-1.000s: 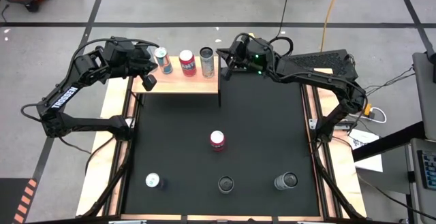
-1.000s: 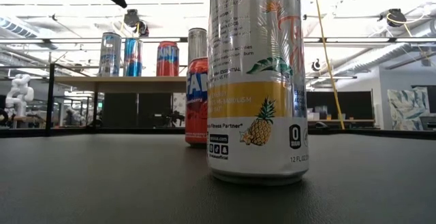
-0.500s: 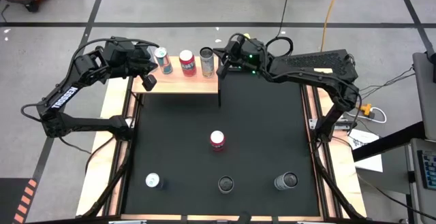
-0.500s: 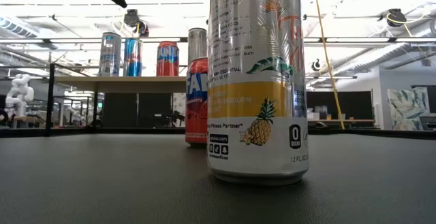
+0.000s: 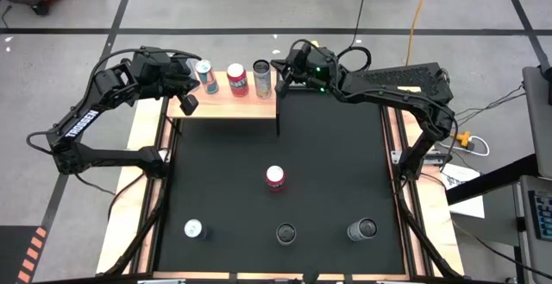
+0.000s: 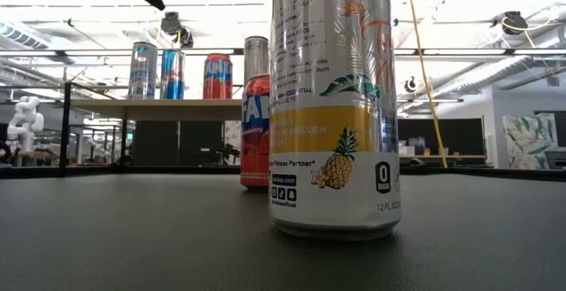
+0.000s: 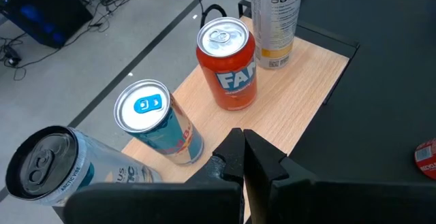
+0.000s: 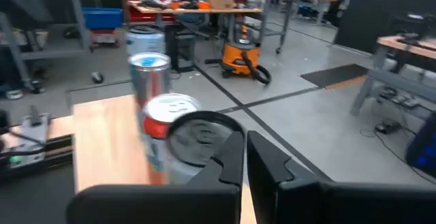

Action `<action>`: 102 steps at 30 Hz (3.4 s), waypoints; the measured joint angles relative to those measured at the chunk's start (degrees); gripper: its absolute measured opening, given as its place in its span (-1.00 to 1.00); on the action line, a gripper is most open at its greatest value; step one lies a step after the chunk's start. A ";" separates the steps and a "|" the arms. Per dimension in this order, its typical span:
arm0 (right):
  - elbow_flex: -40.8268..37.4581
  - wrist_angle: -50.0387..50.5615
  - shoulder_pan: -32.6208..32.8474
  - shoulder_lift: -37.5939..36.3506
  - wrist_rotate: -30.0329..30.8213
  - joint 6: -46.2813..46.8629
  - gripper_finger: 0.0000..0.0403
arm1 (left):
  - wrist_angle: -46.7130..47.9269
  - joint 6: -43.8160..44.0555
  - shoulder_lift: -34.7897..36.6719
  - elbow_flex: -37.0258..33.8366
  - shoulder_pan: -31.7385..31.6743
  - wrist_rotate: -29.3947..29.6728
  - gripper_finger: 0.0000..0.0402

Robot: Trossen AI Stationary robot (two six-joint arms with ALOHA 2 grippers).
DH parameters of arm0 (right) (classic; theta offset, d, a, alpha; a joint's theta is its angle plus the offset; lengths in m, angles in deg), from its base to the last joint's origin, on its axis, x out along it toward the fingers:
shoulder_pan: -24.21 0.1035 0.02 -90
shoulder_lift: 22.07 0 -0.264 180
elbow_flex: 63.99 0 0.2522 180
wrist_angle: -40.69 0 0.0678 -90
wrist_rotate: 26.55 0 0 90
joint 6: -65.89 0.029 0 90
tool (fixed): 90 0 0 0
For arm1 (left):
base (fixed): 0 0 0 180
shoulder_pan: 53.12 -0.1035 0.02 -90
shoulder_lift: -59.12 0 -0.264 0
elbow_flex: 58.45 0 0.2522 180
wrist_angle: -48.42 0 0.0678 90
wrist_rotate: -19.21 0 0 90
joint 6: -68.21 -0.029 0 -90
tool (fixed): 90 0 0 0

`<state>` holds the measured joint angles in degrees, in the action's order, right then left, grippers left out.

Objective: Place canned beverage on shelf
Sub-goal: Put the top white-yellow soda can on the shelf

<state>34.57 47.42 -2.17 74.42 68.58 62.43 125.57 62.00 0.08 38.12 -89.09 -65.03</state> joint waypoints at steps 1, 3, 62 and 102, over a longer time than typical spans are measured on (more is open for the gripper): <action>0.00 0.04 -0.31 0.08 0.37 0.24 -1.00 | 0.00 -0.01 0.00 -0.02 0.00 0.00 -1.00; 0.01 -1.43 -0.81 0.99 -0.19 0.42 -1.00 | 0.00 -0.01 0.00 -0.01 0.00 0.00 -1.00; 0.00 0.14 -0.51 4.05 -12.87 2.72 -1.00 | -0.87 0.01 0.00 -0.02 0.00 0.00 -1.00; 0.00 -5.27 -3.73 5.68 -13.05 4.74 -1.00 | -1.22 1.31 0.01 -0.02 0.00 0.02 -1.00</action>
<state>34.57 42.15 -5.89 80.10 55.53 67.17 124.35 63.31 0.09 38.10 -89.09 -65.01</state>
